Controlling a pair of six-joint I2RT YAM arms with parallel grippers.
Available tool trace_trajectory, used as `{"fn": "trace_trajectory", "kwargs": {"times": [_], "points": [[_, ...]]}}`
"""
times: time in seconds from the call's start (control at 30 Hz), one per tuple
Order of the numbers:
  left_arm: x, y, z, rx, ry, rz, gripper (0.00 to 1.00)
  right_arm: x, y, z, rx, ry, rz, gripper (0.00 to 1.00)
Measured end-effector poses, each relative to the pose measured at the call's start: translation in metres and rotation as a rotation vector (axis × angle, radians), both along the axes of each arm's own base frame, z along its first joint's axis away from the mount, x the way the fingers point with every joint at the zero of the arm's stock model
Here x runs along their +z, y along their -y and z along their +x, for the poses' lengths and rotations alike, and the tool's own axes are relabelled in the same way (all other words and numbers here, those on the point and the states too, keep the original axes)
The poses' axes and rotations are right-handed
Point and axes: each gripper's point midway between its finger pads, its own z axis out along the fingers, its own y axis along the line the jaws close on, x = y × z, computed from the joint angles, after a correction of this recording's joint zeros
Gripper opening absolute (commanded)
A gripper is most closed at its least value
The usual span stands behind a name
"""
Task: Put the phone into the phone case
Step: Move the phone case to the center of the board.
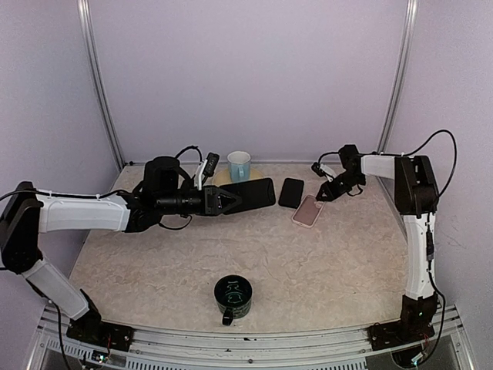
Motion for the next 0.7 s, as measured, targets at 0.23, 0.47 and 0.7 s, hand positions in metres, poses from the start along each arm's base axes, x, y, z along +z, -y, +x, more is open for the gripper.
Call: {"fn": "trace_trajectory", "kwargs": {"times": [0.23,0.47,0.7], "points": [[-0.005,0.002,0.001,-0.013,-0.014,-0.004,0.0,0.0,0.0,-0.027,-0.007,-0.029,-0.008,0.0],[-0.013,0.008,0.004,-0.029,-0.039,-0.006,0.0,0.001,-0.01,-0.057,-0.004,-0.06,-0.052,0.0],[-0.012,0.01,0.007,-0.036,-0.04,-0.012,0.0,0.009,-0.031,-0.084,0.012,-0.101,-0.081,0.0]]}}
